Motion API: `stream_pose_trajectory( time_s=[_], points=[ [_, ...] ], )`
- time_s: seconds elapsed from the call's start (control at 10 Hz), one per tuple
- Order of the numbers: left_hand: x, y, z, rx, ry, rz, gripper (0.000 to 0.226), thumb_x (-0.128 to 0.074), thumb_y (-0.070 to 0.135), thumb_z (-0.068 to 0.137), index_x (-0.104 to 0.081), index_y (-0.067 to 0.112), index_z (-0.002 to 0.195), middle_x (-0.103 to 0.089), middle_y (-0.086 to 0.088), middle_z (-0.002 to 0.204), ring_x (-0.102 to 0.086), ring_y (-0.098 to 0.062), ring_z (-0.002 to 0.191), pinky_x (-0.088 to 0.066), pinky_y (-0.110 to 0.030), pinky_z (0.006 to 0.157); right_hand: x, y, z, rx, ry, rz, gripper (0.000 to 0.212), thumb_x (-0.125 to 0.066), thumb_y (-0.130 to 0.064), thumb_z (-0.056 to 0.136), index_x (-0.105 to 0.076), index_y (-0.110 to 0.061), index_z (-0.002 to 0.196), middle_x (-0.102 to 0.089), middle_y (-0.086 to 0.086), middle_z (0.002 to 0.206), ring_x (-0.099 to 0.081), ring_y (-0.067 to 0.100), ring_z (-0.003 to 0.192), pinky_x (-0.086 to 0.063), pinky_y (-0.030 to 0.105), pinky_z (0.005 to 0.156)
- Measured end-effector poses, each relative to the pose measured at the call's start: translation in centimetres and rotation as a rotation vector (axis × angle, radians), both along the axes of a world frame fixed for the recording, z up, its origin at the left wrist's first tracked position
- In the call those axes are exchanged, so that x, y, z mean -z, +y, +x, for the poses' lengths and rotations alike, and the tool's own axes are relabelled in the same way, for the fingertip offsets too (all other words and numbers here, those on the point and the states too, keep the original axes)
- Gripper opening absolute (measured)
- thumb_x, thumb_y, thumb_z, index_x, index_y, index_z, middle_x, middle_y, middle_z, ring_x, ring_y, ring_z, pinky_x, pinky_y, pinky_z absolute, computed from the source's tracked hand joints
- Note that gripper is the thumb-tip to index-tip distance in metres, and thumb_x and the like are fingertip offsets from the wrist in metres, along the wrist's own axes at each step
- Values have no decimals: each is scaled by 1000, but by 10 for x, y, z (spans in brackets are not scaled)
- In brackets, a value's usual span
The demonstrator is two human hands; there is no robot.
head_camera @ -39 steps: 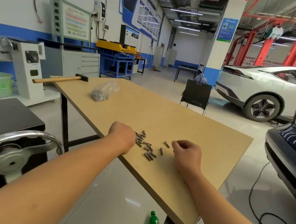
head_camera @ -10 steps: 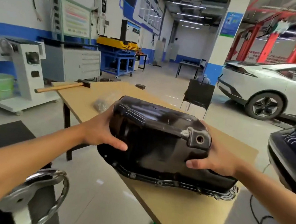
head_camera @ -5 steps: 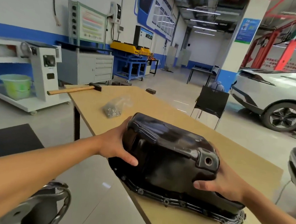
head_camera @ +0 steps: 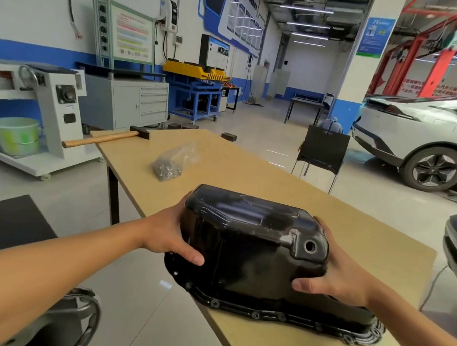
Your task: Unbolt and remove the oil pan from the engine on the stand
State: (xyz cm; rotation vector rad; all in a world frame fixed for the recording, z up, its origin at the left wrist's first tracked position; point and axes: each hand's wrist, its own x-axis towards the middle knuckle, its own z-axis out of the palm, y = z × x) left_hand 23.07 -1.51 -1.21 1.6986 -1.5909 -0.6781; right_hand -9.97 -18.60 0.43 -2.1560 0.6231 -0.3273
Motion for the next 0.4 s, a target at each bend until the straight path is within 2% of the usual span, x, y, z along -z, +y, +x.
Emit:
stream_pose_trajectory(
  time_s=[0.1,0.2,0.3,0.4],
  points=[
    [1,-1,-1,-7,1,8,118,-98,45,47,-32,31,145,-54,11,139,-50,-9,131,-40,-42,114,3,-4,0,-3,15,0,150,-93,-48,53,15,-34,156,-44,-21,148,-42,-4,136,-30,28,118],
    [1,-2,4,-14,-20,50,115,-97,51,46,-36,33,142,-57,13,135,-53,-7,128,-42,-40,112,3,-8,2,4,43,2,147,-93,-49,53,10,-34,157,-47,-20,146,-45,-4,134,-33,28,117],
    [4,-2,1,-23,-35,112,114,-97,51,47,-37,30,142,-59,10,134,-54,-12,127,-42,-43,112,2,-3,6,7,80,-40,143,-92,-50,56,8,-31,157,-49,-16,145,-48,2,134,-33,38,120],
    [-12,8,-7,-51,-87,157,104,-96,40,56,-37,30,141,-54,16,130,-49,-13,129,-40,-31,110,-17,7,-1,23,201,-138,142,-89,-58,59,8,-29,158,-43,-6,154,-41,18,142,-29,43,121]
  ],
)
